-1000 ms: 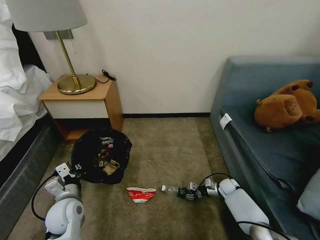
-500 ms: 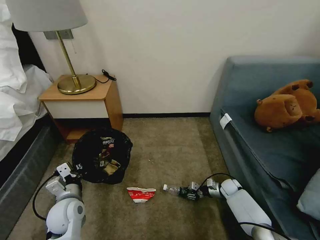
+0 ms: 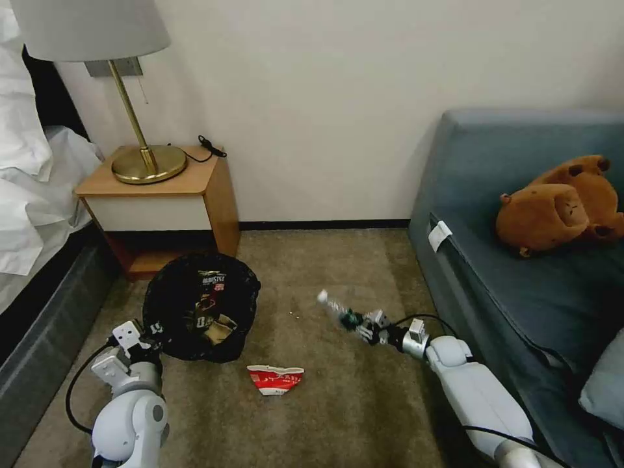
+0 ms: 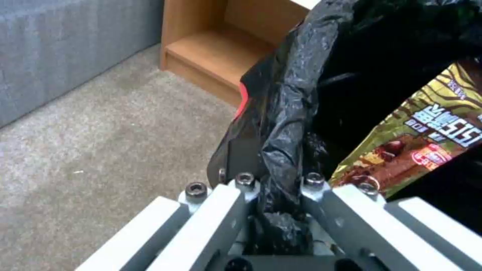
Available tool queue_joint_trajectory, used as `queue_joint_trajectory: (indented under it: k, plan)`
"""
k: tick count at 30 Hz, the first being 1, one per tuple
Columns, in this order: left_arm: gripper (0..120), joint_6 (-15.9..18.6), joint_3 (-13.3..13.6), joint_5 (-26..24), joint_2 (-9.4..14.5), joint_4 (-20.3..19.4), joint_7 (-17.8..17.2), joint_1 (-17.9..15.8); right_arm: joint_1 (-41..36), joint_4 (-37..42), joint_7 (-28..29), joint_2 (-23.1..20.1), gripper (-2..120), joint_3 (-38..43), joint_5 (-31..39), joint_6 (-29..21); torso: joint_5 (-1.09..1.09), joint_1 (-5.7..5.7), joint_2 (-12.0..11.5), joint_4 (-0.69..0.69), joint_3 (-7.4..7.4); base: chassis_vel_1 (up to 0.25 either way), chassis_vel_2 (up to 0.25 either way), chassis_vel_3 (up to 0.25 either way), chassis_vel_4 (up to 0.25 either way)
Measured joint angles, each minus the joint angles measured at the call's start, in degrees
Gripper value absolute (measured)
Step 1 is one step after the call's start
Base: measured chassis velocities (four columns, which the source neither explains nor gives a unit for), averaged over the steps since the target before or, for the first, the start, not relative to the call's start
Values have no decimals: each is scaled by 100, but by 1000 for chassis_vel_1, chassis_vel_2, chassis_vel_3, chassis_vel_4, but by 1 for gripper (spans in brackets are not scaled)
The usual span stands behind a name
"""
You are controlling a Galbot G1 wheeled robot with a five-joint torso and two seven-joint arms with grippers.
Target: Pick up the trash bin, then pick up the garbage on the floor and place it into the trash bin.
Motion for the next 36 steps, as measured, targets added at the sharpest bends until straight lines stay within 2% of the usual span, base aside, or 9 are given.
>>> queue_joint_trajectory:
  k: [1, 4, 7, 8, 10, 14, 19, 27, 36]
  plan:
    - [1, 0, 0, 0, 0, 0, 0, 0, 0, 0, 0, 0, 23, 0, 0, 0, 0, 0, 0, 0, 0, 0, 0, 0, 0]
    - [1, -4, 11, 0, -7, 18, 5, -13, -117, 448, 435, -34, 23, -257, 685, -77, 0, 0, 0, 0, 0, 0, 0, 0, 0]
    - [1, -7, 10, 0, -10, 53, 6, -64, -268, 1203, 1115, -63, 23, -561, 1251, -204, -1, 0, 0, 0, 0, 0, 0, 0, 0]
    - [1, -7, 10, 0, -10, 53, 6, -64, -268, 1203, 1115, -63, 23, -561, 1251, -204, -1, 0, 0, 0, 0, 0, 0, 0, 0]
    - [1, -7, 11, -1, -10, 65, 6, -85, -323, 1828, 1678, -71, 23, -824, 1456, -232, 0, 0, 0, 0, 0, 0, 0, 0, 0]
    - [1, -10, 26, -4, -24, 81, 7, -92, -296, 2515, 2188, -64, 23, -1216, 1493, -246, -1, 0, 0, 0, 0, 0, 0, 0, 0]
    - [1, -17, 31, -13, -50, 98, 7, -105, -112, 2960, 2526, -34, 23, -1672, 1398, -246, -1, 0, 0, 0, -1, 0, 0, 0, 0]
    - [1, -31, 37, -26, -70, 122, 11, -117, 460, 3273, 2962, 81, 23, -2523, 1250, -302, 0, 0, 0, 1, 0, 0, 0, 0, 0]
    - [1, -8, 65, -12, -115, 128, -15, -174, 1203, 3029, 3186, 317, 23, -3477, 1208, -409, -1, 0, 0, 1, 0, 0, 0, 0, 0]
